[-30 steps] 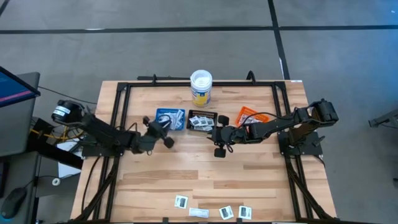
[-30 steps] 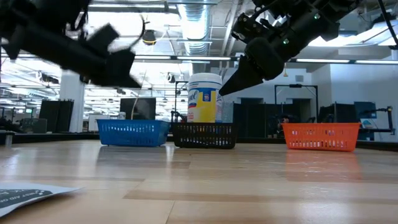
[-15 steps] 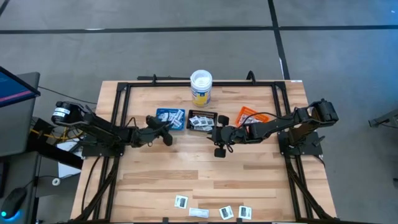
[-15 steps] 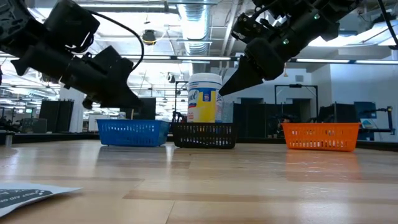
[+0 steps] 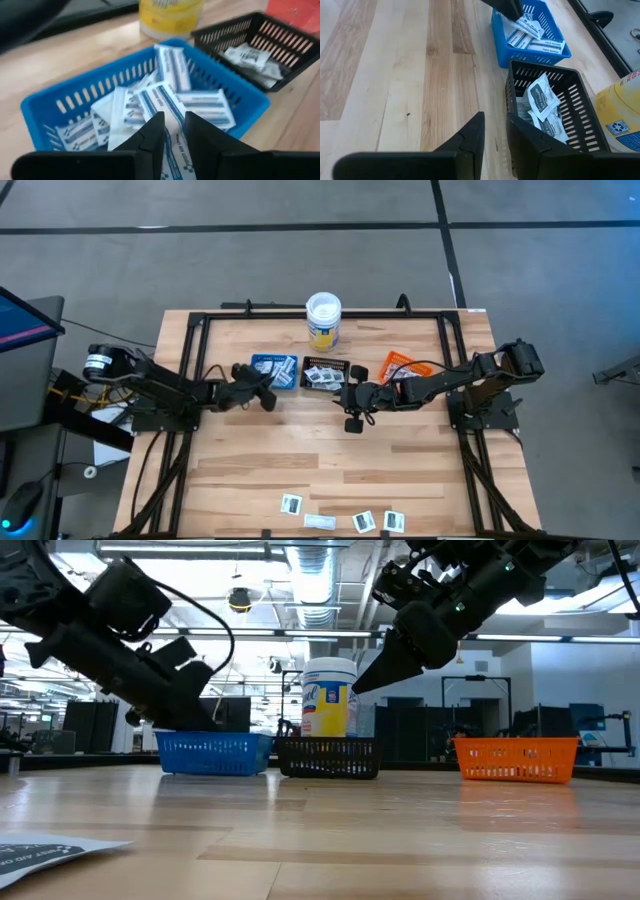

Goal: Pick & Place First Aid Supplies
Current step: Put the black towelette pack into the black bin

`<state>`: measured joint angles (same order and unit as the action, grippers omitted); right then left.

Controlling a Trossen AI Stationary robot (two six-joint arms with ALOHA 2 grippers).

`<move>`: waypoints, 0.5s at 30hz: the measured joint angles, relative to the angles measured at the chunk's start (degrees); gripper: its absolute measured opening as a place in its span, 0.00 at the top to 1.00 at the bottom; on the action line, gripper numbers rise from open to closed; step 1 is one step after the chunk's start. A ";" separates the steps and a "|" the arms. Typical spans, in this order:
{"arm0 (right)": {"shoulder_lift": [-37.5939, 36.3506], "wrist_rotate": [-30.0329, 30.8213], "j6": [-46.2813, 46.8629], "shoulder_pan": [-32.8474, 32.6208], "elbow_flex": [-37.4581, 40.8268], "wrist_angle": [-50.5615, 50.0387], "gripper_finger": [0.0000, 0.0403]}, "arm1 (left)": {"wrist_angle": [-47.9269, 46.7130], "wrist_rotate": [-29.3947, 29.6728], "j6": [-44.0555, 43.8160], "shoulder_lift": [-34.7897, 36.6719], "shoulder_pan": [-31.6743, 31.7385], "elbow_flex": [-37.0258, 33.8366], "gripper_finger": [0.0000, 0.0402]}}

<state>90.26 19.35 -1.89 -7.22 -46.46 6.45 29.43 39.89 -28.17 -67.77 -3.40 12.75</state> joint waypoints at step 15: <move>0.00 0.00 -0.04 0.20 0.00 -0.01 0.82 | -0.56 -5.88 -0.23 0.00 10.41 0.00 0.81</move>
<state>90.26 19.35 -1.93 -7.03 -46.46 6.44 28.87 34.01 -28.40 -67.77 7.02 12.75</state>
